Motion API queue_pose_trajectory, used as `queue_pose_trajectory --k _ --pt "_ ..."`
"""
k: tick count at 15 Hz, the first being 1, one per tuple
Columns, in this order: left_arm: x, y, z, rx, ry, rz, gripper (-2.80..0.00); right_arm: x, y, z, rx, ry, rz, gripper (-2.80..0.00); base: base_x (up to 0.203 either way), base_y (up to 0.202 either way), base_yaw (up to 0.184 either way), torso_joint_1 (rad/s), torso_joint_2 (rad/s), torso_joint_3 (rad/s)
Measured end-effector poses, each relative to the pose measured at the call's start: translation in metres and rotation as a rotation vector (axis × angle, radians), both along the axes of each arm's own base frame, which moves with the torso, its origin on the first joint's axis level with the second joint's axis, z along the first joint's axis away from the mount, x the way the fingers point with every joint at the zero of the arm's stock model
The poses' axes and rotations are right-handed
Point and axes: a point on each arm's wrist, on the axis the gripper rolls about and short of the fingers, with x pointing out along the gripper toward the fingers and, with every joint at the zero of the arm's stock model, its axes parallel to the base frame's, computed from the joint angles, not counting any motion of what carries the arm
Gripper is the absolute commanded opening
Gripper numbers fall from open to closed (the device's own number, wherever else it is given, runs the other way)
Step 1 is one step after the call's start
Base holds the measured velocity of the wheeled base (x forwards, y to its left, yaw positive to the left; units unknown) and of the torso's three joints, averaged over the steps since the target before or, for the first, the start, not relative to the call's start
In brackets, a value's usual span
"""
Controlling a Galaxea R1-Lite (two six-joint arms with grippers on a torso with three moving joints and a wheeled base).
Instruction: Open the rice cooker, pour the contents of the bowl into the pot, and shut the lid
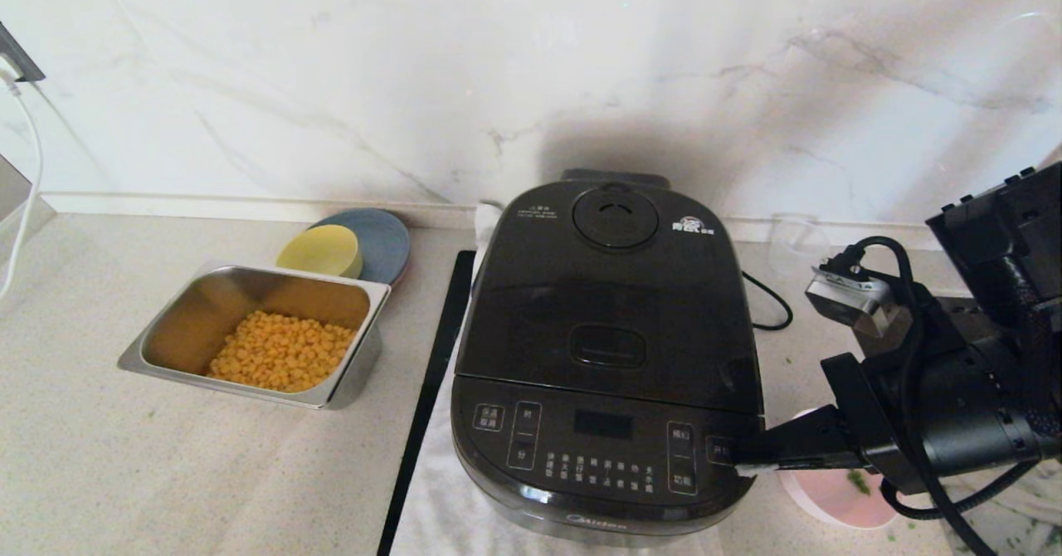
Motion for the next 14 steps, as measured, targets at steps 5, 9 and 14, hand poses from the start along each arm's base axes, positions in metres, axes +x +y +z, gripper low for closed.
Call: queue_pose_trajectory --k 5,9,14 --pt "0.0000 0.0000 0.0000 0.000 0.000 0.000 -2.80 0.0009 0.0015 -0.0013 -0.002 0.005 0.004 -2.80 0.000 0.000 0.000 0.000 0.00 0.000" --pt "0.0000 0.0000 0.0000 0.000 0.000 0.000 -2.80 0.0011 0.0018 -0.0016 -0.003 0.006 0.004 -2.80 0.000 0.000 0.000 0.000 0.00 0.000" --pt "0.0000 0.0000 -0.0002 0.000 0.001 0.000 -2.80 0.0023 0.0025 -0.0019 -0.005 0.009 0.004 -2.80 0.000 0.000 0.000 0.000 0.00 0.000"
